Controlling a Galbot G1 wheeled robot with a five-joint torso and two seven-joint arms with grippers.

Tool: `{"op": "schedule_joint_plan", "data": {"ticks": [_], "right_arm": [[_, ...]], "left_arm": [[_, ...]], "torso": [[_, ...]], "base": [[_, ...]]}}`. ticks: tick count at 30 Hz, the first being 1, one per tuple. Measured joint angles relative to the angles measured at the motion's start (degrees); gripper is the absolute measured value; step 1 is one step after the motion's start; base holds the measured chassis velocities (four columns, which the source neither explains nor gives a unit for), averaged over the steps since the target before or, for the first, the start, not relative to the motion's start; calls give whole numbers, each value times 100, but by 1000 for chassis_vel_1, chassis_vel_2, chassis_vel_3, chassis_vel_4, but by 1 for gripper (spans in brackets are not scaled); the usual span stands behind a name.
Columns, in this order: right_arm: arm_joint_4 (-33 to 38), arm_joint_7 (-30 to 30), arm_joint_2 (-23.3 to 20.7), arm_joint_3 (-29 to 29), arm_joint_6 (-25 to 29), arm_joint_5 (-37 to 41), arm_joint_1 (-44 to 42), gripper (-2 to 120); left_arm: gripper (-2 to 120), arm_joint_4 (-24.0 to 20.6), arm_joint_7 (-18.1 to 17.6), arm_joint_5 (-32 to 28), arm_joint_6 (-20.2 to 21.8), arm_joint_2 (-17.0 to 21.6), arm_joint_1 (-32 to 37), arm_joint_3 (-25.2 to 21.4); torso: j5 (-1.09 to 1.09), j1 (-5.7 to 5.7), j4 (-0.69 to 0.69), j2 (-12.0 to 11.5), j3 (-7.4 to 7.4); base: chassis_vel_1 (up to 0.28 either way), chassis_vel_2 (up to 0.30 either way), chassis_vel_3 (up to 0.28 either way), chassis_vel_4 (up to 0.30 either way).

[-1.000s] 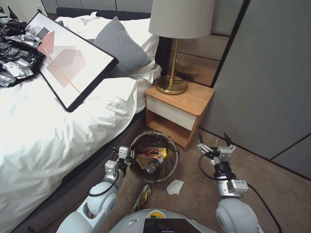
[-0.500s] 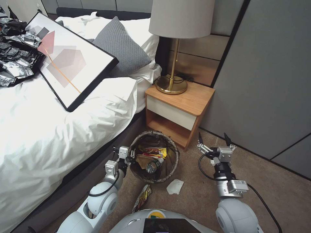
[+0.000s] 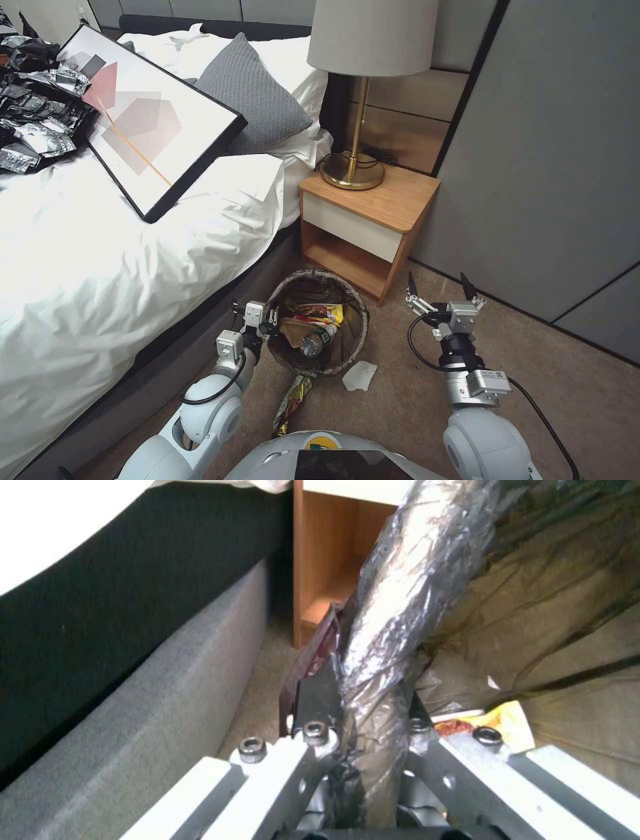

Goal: Pick up the trash bin, then pick up the garbage from the floor and place it into the trash bin.

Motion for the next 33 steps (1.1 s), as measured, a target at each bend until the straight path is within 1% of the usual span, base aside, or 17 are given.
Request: {"op": "schedule_joint_plan", "data": {"ticks": [15,24,28,33], "right_arm": [[-39,-4,0,14,54,-18,45,100],[-82,-25,-72,28,62,5,33,100],[-125,-24,-196,92,63,81,30,100],[-149,-2,-451,217,30,287,57,100]], "left_arm": [[3,11,-39,1,-31,-14,23,-164],[3,16,-35,30,-64,-10,56,-233],[3,14,-35,31,-64,-6,57,-243],[3,13,-34,31,-65,3,53,-249]], "torso": [[0,0,-1,0,0],[0,0,0,0,0],[0,0,-1,0,-1],[0,0,0,0,0]], "base": [[56,-59,-51,56],[7,-3,-3,11],[0,0,0,0],[0,0,0,0]]}}
